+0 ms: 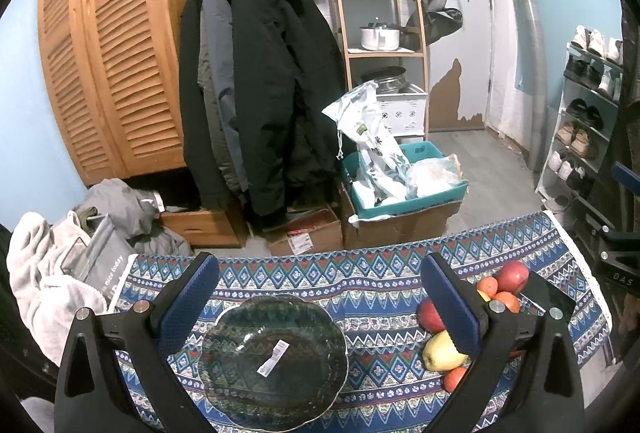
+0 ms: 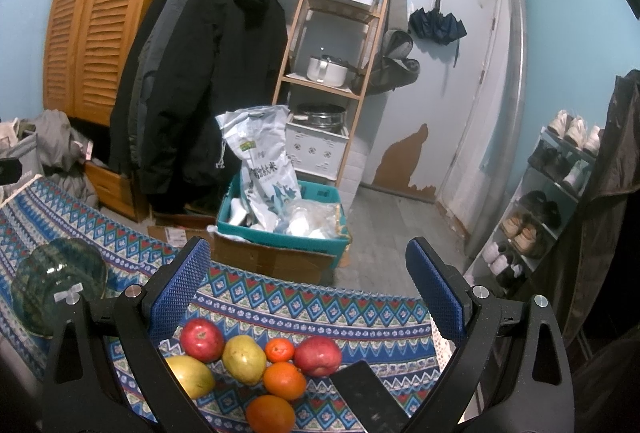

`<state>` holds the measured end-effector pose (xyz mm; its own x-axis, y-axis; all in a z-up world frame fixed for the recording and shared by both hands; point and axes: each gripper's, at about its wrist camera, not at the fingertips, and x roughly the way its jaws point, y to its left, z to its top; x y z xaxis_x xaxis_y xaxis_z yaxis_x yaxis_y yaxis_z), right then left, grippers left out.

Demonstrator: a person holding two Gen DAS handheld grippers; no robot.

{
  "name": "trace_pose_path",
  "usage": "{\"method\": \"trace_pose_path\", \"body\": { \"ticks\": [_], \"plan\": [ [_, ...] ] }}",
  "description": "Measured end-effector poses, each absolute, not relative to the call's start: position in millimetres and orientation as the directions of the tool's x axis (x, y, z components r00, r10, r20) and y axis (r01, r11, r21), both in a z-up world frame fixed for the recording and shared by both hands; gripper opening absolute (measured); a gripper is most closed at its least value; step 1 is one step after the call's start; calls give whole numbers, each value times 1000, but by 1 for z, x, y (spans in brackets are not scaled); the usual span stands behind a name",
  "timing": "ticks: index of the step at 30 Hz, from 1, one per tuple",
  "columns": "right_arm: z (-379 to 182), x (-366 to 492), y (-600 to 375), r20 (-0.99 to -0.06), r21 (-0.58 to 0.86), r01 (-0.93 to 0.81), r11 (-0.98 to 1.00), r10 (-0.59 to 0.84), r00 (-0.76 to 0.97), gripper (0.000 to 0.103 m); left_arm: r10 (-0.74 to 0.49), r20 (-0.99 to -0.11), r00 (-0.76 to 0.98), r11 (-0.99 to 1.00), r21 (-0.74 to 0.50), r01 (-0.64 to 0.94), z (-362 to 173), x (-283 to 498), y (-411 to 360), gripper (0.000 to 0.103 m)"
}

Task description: Organize fruits

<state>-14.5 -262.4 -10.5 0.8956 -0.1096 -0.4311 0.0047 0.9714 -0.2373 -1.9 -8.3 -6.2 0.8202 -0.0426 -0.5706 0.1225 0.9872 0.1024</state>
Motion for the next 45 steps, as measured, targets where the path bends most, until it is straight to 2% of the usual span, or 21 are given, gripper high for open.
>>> {"method": "trace_pose_path", "body": {
  "ticks": [15,24,32,45],
  "plan": [
    [-14,-14,-266,-457,-212,15,977,-112,882,96,-54,-583,811,984,105,141,-13,1,-16,102],
    [-33,-8,-274,-533,-207,2,978,-115,838,96,-77,-675,734,973,110,204,-46,14,-35,102],
    [-61,-4,-280,-616,-215,-11,977,-127,778,96,-102,-745,659,954,113,276,-86,19,-58,102],
    [-148,10,-296,-818,-158,-48,986,-104,566,96,-99,-840,534,917,132,377,-146,30,-95,102]
  ]
}}
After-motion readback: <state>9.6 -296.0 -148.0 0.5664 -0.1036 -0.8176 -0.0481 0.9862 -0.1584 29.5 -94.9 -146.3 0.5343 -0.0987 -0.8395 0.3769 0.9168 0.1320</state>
